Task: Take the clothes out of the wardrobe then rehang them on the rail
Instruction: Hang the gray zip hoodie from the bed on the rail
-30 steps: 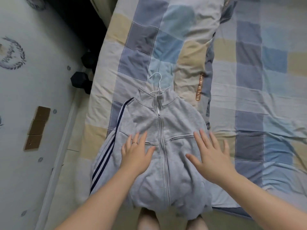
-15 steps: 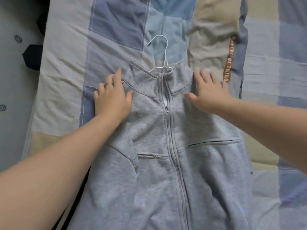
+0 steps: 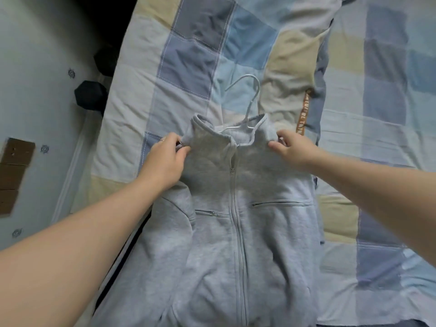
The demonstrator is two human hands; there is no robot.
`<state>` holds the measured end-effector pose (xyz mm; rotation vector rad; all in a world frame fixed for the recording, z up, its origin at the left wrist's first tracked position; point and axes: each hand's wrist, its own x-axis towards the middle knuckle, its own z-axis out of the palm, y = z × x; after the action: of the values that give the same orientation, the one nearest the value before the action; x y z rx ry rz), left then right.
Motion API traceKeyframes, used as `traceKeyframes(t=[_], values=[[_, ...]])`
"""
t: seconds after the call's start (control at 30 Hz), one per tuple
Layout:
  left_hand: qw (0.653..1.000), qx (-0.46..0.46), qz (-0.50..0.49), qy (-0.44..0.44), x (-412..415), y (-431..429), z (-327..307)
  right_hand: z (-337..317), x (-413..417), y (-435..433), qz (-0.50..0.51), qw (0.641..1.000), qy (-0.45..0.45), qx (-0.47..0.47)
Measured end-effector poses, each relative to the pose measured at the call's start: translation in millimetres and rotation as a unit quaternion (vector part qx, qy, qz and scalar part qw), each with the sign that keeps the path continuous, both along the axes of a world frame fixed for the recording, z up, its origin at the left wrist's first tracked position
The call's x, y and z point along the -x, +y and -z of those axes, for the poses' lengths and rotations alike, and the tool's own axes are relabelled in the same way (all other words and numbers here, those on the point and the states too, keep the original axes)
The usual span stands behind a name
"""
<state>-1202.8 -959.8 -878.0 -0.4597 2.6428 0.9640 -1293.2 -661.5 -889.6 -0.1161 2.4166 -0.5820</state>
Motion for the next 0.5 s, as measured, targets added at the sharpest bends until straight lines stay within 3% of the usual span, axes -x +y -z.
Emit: traceKeyframes(t=[0.2, 0.5], values=[[0.999, 0.011, 0.025, -0.022, -70.8, 10.0, -74.3, -84.7, -39.2, 28.9, -0.086, 0.995, 0.016, 0.045], [0.995, 0.012, -0.092, -0.027, -201.0, 63.0, -208.9, -229.3, -116.0, 64.2, -0.194, 0.979, 0.016, 0.064]])
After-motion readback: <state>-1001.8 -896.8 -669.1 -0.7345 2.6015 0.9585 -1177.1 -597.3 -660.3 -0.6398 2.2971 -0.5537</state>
